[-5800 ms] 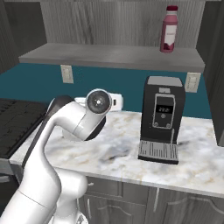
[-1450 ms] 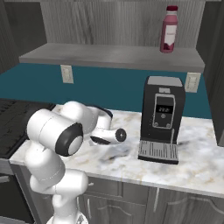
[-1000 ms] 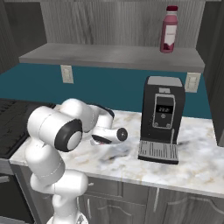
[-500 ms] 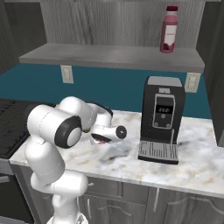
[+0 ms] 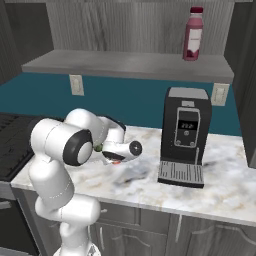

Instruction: Pick the avocado and bread from the counter and place them on the plate. Then pick the jam from the cabinet and place it next to the plate. Lastly close the cabinet door.

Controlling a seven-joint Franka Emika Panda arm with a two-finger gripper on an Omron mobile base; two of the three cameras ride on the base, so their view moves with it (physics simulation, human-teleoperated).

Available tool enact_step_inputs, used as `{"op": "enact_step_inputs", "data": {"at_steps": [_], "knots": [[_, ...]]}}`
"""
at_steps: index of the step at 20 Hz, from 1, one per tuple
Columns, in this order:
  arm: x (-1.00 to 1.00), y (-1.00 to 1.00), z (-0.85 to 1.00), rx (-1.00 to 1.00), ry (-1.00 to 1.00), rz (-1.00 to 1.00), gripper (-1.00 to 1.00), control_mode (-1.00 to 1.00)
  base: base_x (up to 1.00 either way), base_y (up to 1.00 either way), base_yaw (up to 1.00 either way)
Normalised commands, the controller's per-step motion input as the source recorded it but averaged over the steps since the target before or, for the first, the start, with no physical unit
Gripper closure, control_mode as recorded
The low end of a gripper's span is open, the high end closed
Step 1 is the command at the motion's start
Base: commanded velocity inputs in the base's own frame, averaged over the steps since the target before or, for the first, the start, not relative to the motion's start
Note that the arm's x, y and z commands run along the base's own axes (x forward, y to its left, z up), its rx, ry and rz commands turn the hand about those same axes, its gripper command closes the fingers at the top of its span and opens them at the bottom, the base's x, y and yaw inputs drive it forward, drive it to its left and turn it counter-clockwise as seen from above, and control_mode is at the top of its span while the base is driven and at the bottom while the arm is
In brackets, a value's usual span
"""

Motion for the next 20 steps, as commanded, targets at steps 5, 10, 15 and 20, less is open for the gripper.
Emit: {"op": "enact_step_inputs", "data": {"at_steps": [5,10,15,20], "knots": [[-0.34,-0.14,-0.54,0.00,-0.03,0.00,-1.00,-1.00,0.00,0.00,0.00],[-0.52,-0.18,-0.40,0.00,0.00,-0.03,-1.00,-1.00,0.00,0.00,0.00],[-0.65,-0.14,-0.20,0.00,0.00,-0.01,-1.00,-1.00,0.00,0.00,0.00],[-0.81,-0.19,-0.07,0.00,0.00,-0.02,-1.00,-1.00,0.00,0.00,0.00]]}}
